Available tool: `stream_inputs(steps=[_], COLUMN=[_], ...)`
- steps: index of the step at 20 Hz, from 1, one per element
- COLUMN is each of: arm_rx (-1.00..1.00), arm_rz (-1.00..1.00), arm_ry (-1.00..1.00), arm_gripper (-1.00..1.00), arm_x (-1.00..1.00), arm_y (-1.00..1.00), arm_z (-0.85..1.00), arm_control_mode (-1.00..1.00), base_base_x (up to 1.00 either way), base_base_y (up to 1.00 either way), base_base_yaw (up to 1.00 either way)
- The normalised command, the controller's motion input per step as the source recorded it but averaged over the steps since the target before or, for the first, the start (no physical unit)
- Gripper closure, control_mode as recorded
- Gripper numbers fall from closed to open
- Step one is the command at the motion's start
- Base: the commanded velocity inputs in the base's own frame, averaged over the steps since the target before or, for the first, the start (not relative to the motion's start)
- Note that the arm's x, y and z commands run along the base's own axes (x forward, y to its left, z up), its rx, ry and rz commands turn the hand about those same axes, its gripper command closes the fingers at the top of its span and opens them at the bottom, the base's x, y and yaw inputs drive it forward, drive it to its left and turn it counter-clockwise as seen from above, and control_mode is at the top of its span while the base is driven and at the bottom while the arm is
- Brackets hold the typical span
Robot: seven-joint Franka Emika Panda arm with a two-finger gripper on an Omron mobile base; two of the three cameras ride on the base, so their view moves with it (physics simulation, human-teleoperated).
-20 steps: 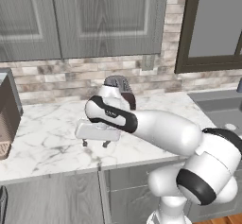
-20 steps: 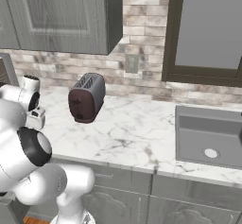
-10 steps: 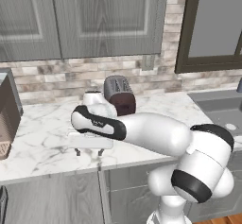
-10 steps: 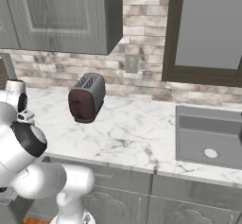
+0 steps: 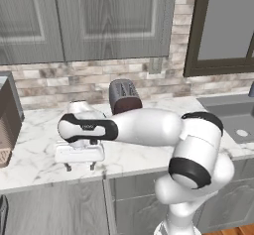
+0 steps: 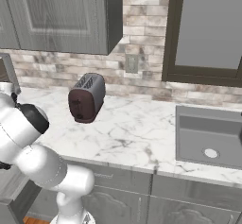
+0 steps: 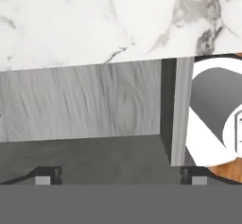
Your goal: Take the tongs from the drawer on the left and place them on the dining counter next to the tray containing the kebab skewer.
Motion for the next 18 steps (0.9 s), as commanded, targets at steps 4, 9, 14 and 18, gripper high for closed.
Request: stream_inputs(steps=[4, 9, 14, 18], arm_rx=[0.0, -0.01, -0.02, -0.01], arm_rz=[0.01, 0.0, 0.0, 0.01], arm_ry=[-0.04, -0.02, 0.0, -0.02], arm_gripper=[-1.0, -1.0, -1.0, -1.0], arm_x=[-0.14, -0.13, -0.08, -0.1], arm_y=[0.47, 0.51, 0.52, 0.49], arm_z=[-0.15, -0.22, -0.22, -0.24], arm_control_mode=[-1.0, -1.0, -1.0, -1.0], base_base_x=[0.0, 0.0, 0.0, 0.0], base_base_y=[0.0, 0.0, 0.0, 0.0], base_base_yaw=[0.0, 0.0, 0.0, 0.0])
